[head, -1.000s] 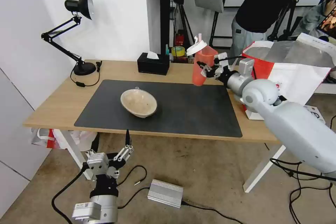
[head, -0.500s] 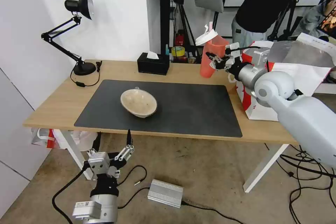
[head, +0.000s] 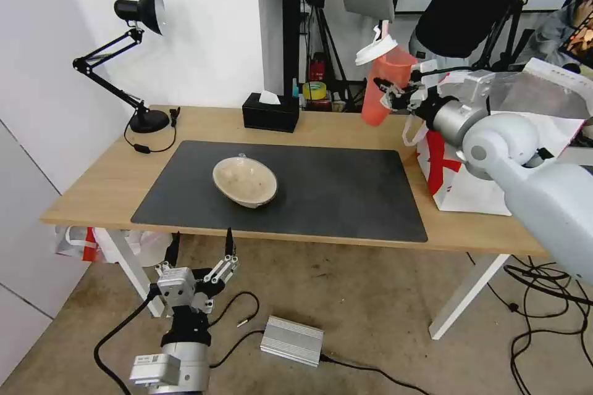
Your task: Pick up the trash from the table and place it into the takeout bag.
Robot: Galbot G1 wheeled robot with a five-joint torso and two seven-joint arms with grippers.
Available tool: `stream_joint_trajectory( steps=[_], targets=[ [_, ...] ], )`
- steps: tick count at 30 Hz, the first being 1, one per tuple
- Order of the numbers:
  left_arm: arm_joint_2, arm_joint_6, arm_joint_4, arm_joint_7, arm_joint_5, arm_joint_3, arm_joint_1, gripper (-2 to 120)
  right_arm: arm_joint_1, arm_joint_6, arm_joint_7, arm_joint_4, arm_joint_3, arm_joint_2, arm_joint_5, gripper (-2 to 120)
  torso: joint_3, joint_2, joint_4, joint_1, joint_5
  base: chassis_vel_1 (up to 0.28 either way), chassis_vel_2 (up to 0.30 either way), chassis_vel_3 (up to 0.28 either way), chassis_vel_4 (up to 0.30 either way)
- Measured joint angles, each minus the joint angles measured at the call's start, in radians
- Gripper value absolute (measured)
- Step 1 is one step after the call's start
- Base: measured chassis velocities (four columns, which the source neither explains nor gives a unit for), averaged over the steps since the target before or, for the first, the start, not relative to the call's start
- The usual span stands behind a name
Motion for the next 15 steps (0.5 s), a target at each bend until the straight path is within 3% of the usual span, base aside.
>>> stream_joint_trajectory(
  steps=[15],
  targets=[
    [0.002, -0.003, 0.001, -0.001, -0.003, 0.0, 0.009, 100, -0.006, -0.007, -0.003, -0.004, 0.042, -0.029, 0.01, 4, 0.0, 0.0, 0.0, 0.0, 0.0001, 0.0, 0.0, 0.0, 0.0]
  ],
)
